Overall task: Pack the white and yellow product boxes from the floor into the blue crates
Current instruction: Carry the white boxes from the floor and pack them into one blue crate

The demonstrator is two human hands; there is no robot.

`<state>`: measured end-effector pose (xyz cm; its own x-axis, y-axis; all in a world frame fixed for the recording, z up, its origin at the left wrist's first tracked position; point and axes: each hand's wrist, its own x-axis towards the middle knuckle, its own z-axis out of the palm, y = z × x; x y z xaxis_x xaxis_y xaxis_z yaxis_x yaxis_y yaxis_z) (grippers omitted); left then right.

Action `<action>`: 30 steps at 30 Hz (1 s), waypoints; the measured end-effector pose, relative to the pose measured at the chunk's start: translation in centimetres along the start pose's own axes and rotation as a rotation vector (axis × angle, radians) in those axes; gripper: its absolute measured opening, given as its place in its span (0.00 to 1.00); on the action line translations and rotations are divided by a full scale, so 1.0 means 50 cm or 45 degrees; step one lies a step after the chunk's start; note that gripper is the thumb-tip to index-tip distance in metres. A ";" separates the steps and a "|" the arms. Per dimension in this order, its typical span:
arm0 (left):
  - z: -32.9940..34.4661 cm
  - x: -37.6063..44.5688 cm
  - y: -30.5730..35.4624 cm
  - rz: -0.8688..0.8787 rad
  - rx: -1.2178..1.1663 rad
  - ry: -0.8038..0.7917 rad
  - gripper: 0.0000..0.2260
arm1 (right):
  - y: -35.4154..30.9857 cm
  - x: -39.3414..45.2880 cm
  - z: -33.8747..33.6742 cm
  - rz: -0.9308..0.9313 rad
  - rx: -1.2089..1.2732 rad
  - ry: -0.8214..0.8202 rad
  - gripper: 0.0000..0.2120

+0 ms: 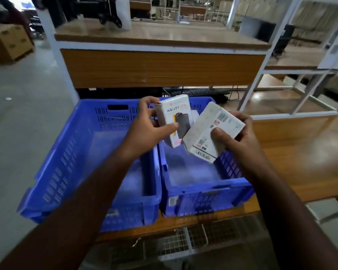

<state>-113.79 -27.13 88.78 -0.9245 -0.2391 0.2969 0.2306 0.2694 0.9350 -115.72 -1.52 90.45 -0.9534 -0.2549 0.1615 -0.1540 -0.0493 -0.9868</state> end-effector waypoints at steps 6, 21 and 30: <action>-0.002 0.110 -0.059 -0.083 0.446 -0.182 0.42 | 0.045 0.168 -0.063 0.085 -0.346 -0.141 0.36; 0.139 0.202 -0.152 -0.086 1.439 -0.415 0.32 | 0.276 0.388 -0.066 0.040 -1.527 -0.597 0.35; 0.172 0.221 -0.252 -0.033 2.046 -0.268 0.21 | 0.354 0.412 -0.004 0.072 -1.388 -0.529 0.29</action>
<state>-129.54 -25.14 78.62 -0.9771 -0.1697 0.1283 -0.1981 0.9456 -0.2579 -138.15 -7.48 76.30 -0.8388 -0.5366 -0.0916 -0.4480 0.7760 -0.4439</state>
